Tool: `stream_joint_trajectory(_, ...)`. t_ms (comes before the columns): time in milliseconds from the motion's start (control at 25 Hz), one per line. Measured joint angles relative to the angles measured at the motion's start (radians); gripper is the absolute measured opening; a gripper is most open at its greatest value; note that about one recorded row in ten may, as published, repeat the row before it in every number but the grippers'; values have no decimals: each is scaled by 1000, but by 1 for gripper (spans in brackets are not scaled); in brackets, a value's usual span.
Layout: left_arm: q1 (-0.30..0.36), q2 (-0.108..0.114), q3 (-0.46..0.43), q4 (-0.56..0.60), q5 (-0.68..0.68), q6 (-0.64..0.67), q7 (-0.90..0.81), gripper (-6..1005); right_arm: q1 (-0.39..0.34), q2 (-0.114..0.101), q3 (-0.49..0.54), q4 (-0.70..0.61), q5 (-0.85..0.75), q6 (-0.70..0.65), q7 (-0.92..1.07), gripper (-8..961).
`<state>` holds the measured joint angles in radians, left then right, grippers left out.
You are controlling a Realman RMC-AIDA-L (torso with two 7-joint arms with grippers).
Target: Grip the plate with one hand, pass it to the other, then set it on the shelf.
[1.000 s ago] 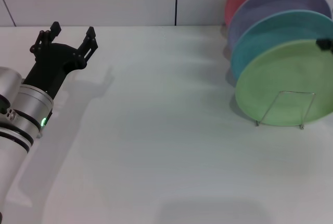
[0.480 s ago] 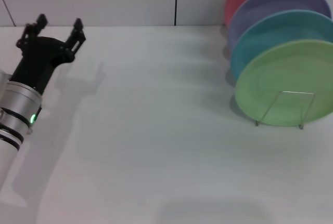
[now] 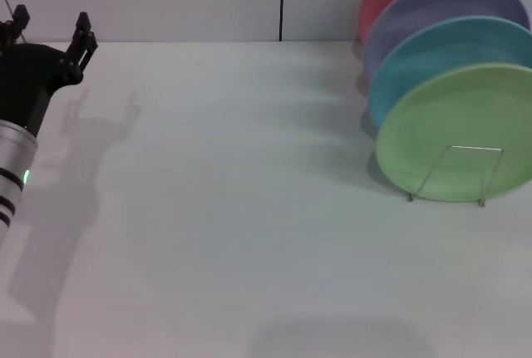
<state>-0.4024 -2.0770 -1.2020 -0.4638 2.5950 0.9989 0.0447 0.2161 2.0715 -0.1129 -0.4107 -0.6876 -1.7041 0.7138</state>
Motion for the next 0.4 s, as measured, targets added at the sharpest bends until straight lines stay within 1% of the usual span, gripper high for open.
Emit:
stream_joint_trajectory(40,-21,-1,-19,11,-1,-13,133,811,-5,0,13,49,2,3,-46,725)
stream_joint_trajectory(120,-33,-1,-23,14,-3,-18,239,811,-15,0,24,111,1,9,-95,725)
stream_joint_trajectory(160,-49,-2,-21,16,-13,-28,358,811,-29,1,24,150,-3,14,-105,725)
stream_joint_trajectory(200,-56,-2,-19,15,-23,-35,394,811,-29,1,24,150,-3,14,-105,725)
stream_joint_trajectory(320,-71,-2,-19,12,-58,-59,422,811,-42,2,22,174,-3,15,-101,725)
stream_joint_trajectory(360,-83,0,-18,17,-89,-74,376,811,-49,3,22,187,-3,18,-101,725)
stream_joint_trajectory(400,-83,0,-18,17,-89,-74,376,811,-49,3,22,187,-3,18,-101,725)
